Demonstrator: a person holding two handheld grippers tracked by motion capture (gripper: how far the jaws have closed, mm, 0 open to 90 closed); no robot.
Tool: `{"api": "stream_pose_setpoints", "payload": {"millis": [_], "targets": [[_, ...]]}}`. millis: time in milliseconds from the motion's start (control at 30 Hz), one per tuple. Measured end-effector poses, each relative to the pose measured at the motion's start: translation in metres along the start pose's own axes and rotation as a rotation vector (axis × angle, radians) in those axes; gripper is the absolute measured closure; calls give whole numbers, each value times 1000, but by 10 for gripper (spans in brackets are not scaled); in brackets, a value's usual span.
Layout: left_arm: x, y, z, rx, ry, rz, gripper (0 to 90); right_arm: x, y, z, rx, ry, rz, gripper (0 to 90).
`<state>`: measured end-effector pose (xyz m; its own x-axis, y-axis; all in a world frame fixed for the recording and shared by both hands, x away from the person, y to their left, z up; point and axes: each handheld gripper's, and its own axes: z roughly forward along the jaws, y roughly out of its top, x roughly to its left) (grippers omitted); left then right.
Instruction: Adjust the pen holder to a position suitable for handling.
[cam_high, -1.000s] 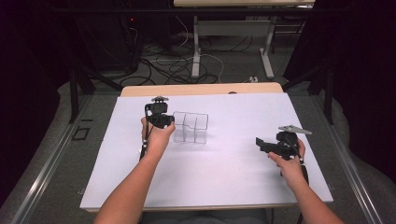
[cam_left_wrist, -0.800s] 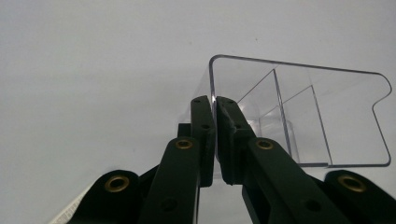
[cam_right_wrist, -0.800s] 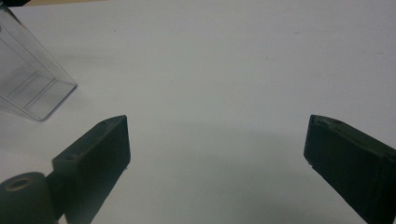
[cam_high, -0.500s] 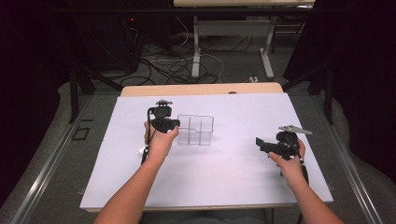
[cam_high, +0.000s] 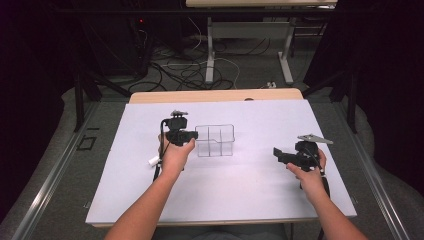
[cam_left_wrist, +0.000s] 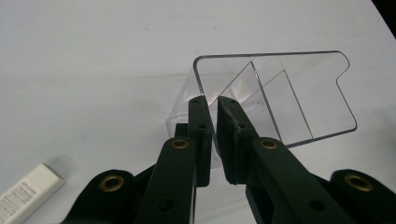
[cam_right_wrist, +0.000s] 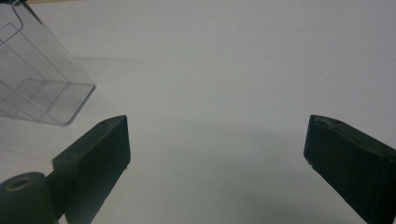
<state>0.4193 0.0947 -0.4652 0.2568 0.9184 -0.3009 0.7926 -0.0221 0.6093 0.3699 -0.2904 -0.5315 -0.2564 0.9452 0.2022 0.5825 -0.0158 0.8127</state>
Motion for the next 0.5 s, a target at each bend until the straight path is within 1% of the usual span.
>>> {"api": "stream_pose_setpoints", "payload": {"millis": [67,167,200,367,433,467,500], "targets": [[-2,0,2,-7,-3,2,848,0,0,0,1,0,0,67],[-4,0,3,-3,-5,7,847,-1,0,0,2,3,2,67],[-5,0,4,-10,-10,7,847,-1,0,0,2,2,2,67],[-5,0,5,-13,-13,16,843,-1,0,0,1,2,3,67],[-4,0,5,-2,-20,24,820,-1,0,0,1,3,2,67],[-2,1,5,1,-32,27,820,-1,0,0,1,3,2,67],[-1,1,5,-3,-43,28,794,0,0,0,0,4,4,67]]}}
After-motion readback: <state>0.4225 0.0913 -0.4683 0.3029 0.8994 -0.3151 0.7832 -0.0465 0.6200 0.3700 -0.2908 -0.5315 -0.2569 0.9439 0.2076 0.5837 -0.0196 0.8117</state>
